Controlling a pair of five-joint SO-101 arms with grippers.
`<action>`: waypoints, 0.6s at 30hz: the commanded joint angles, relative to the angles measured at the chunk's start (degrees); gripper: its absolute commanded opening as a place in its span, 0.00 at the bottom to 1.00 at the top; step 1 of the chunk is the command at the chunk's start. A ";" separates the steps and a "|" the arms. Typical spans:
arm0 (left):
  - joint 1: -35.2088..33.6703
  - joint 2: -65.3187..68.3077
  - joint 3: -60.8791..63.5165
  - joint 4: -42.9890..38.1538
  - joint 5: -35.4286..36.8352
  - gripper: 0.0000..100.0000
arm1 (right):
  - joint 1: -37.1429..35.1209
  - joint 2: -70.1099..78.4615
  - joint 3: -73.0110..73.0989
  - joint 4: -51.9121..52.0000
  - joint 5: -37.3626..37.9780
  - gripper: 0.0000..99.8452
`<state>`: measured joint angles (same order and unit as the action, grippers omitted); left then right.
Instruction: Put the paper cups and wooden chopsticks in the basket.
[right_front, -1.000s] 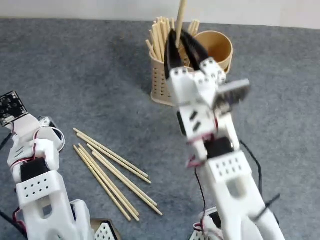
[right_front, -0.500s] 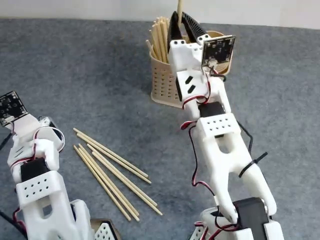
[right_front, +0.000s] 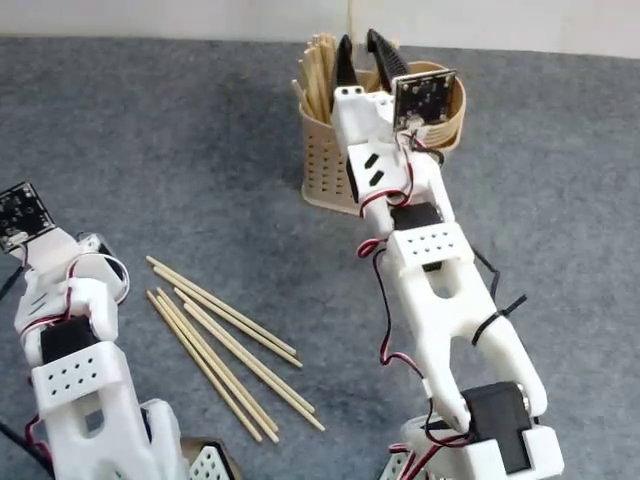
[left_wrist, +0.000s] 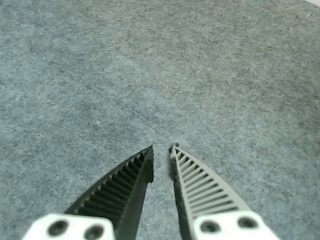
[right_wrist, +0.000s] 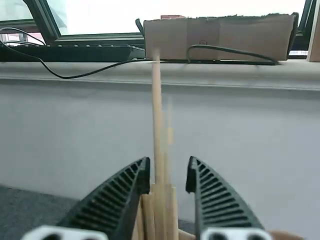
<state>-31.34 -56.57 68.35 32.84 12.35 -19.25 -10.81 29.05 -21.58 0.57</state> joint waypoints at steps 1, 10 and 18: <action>1.01 -1.10 -0.48 -1.05 0.62 0.08 | 0.75 -1.19 -1.19 -1.19 -0.53 0.14; 1.01 -1.10 -0.48 -1.05 0.62 0.08 | 0.40 -12.09 6.29 -0.66 -0.53 0.14; 1.10 -1.10 -0.48 -1.05 0.62 0.08 | 0.31 -29.49 22.99 1.63 -0.53 0.14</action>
<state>-31.34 -56.57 68.35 32.84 12.35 -19.25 -32.70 49.36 -21.49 0.48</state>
